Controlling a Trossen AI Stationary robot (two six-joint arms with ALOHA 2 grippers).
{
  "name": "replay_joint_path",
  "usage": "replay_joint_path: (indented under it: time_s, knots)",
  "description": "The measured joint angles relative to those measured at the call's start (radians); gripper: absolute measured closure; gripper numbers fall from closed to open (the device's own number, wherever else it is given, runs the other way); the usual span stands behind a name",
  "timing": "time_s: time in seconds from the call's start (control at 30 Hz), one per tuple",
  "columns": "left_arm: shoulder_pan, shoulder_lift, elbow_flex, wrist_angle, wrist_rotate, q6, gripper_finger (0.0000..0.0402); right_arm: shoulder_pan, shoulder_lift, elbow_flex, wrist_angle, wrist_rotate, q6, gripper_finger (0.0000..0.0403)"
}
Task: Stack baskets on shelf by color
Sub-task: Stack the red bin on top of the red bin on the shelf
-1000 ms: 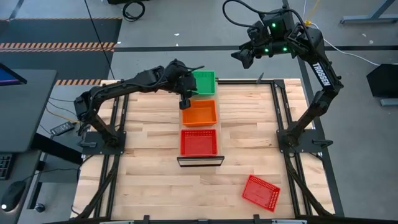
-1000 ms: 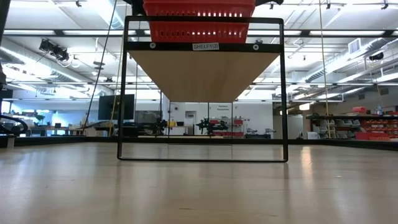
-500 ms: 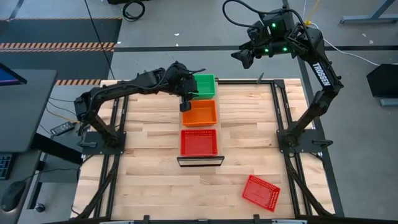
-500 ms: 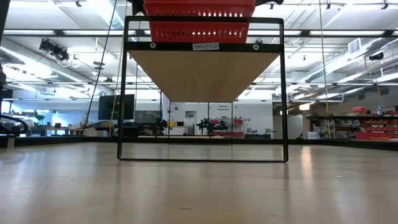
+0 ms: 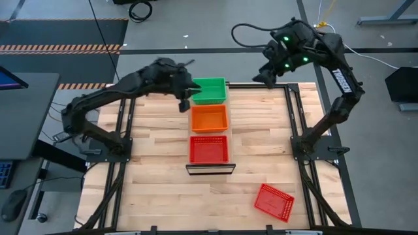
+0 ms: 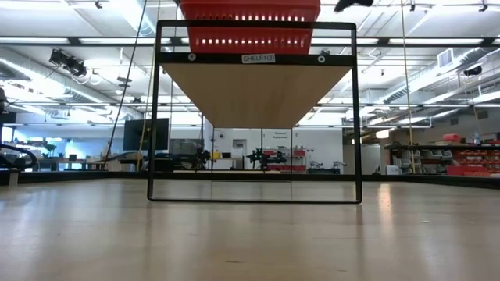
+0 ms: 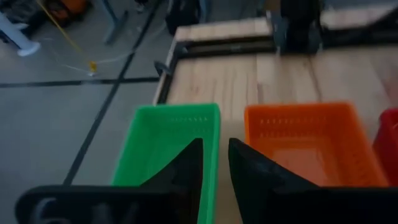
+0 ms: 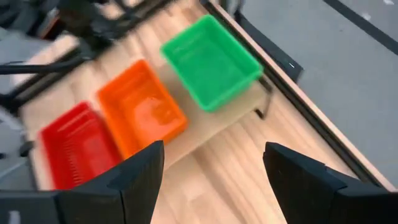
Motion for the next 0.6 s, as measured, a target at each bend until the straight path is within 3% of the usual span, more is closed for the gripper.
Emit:
replay_joint_path:
  time_s: [0.3, 0.6]
  knots:
    - [-0.030, -0.142, 0.000, 0.018, 0.056, -0.128, 0.0314, 0.153, -0.108, -0.140, -0.001, 0.011, 0.204, 0.0133]
    - [-0.101, -0.156, 0.000, 0.022, 0.144, -0.129, 0.0320, 0.468, -0.170, -0.444, -0.002, 0.022, 0.474, 0.0143]
